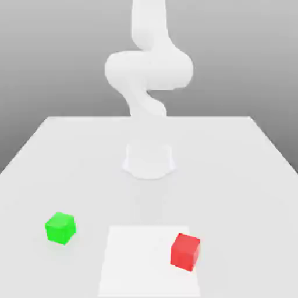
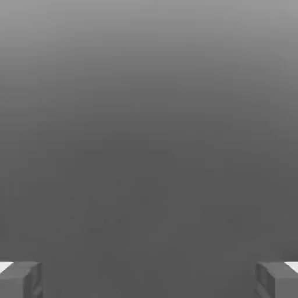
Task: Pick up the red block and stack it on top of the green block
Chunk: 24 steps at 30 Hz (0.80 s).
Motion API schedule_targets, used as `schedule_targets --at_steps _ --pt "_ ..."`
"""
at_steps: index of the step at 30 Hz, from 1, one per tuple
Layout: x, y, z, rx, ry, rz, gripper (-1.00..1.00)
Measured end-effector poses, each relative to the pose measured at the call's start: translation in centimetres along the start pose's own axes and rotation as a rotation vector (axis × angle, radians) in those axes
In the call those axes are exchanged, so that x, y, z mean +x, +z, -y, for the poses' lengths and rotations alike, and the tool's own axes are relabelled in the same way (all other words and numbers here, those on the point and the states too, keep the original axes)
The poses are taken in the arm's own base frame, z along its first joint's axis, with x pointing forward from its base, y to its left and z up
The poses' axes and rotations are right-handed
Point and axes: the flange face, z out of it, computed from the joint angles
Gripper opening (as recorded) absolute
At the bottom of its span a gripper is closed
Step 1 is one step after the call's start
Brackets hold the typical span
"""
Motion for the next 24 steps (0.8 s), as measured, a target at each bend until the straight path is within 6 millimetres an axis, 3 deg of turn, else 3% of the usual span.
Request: schedule_targets --at_steps 6,12,16,20,24 --pt "-4.2 13.6 -1.0 -0.068 -0.270 0.202 0.00" --pt "-11.3 24.7 -3.9 -0.116 -0.539 0.401 0.00" --pt "-16.9 30.5 -7.0 -0.139 -0.720 0.535 0.00" --pt "-23.1 34.8 -10.7 -0.153 -0.908 0.674 0.00" --pt "-26.4 38.3 -13.7 -0.160 -0.973 0.727 0.00"
